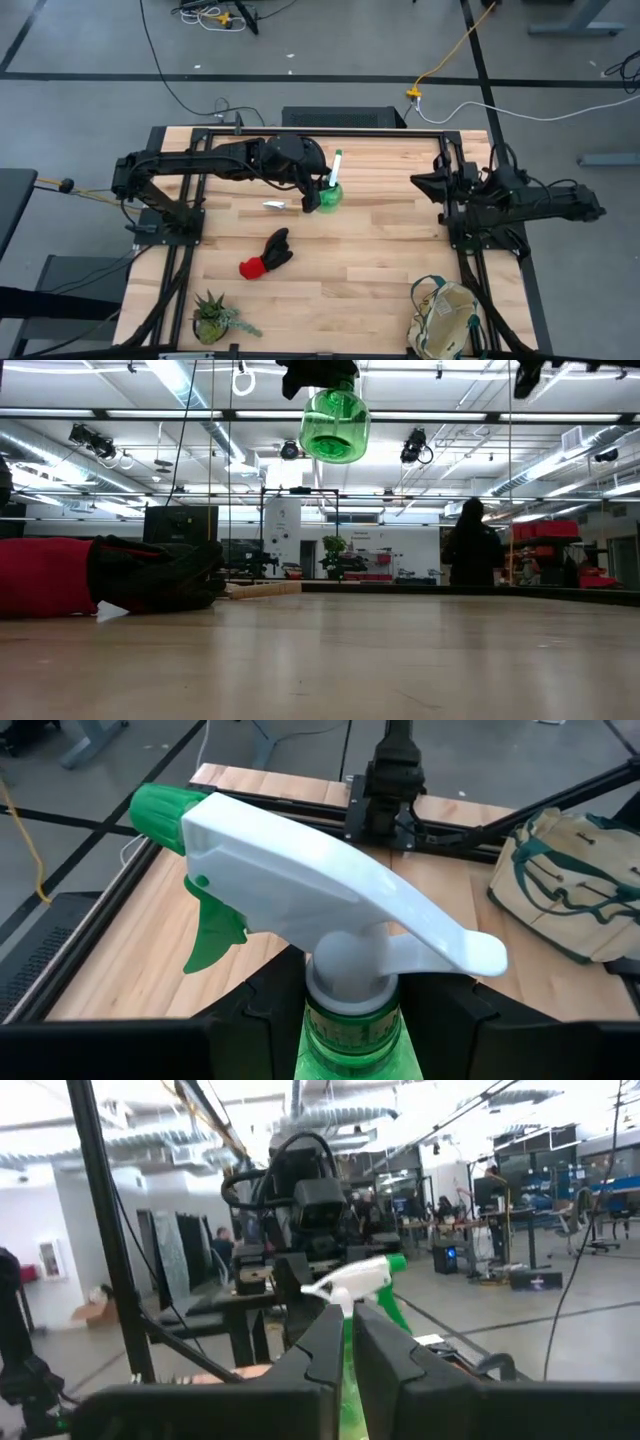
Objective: Pick & Place Garden tools in Gardening bag
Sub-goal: Put the green spray bottle into the gardening bag
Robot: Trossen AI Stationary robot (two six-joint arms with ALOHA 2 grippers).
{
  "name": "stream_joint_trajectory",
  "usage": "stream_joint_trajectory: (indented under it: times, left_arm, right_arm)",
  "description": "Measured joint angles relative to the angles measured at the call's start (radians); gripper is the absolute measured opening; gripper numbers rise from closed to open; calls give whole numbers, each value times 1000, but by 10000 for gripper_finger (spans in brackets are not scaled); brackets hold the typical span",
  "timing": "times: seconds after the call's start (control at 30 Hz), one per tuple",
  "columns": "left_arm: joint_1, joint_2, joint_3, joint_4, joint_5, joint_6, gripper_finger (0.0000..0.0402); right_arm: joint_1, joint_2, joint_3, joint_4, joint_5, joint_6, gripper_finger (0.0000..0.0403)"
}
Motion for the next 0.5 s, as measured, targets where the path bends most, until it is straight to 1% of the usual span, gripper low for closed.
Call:
stream_joint_trajectory:
  times: [0.17,0.5]
  left_arm:
    - [0,0,0,0,15,-13,151]
    - [0,0,0,0,15,-16,151]
  right_arm:
    - [0,104,155,-79,-11,1,29]
    - [0,273,438,-293,-20,-83,29]
